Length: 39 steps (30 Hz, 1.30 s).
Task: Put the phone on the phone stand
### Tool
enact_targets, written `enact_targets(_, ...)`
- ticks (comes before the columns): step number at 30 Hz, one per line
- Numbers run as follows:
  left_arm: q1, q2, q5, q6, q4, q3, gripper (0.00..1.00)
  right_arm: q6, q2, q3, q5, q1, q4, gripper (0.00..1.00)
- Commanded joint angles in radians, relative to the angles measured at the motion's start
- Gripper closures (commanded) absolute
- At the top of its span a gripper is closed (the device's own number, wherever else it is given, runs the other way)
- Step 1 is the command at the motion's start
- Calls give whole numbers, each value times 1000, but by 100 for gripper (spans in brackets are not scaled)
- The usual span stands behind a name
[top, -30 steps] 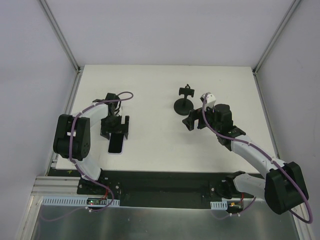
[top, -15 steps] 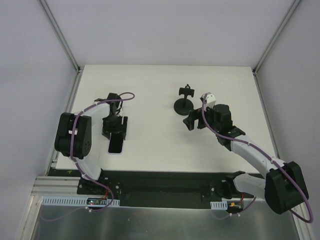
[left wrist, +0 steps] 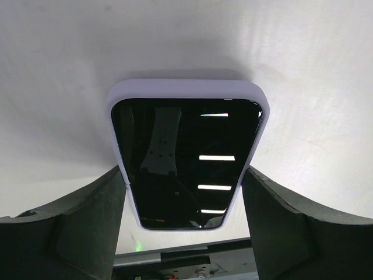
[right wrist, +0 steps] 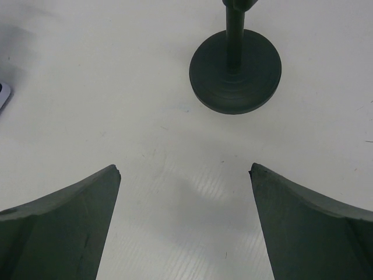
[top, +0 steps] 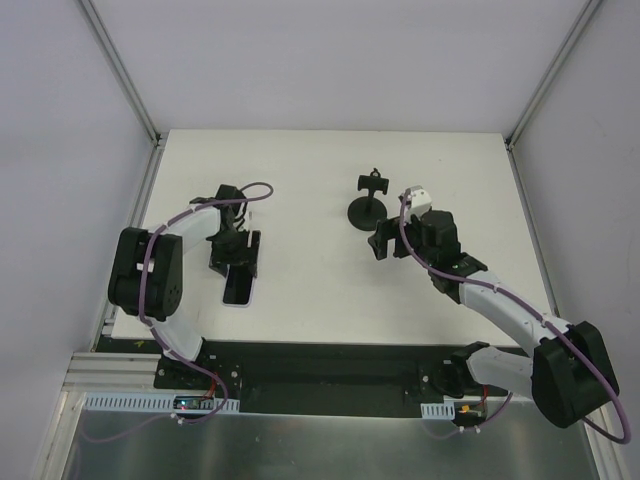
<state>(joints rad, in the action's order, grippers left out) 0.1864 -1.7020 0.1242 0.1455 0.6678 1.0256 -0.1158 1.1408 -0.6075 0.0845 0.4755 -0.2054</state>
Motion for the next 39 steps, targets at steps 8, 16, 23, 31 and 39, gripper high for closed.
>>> enact_targets(8,25,218,198,115,-114,-32,100,37,50,-77,-127,71,-9,4)
enact_targets(16,31,392,247,241,-149,-6,100,113,28,-101,-170,230,37,4)
enact_targets(23,128,416,315,390,-255,45,100,261,57,-75,-197,437,-173,3)
enact_targets(31,214,397,318,427,-344,102,100,304,161,-130,-264,494,-259,13)
enact_targets(39,216,386,384,431,-415,30,100,324,217,-136,-243,497,-334,26)
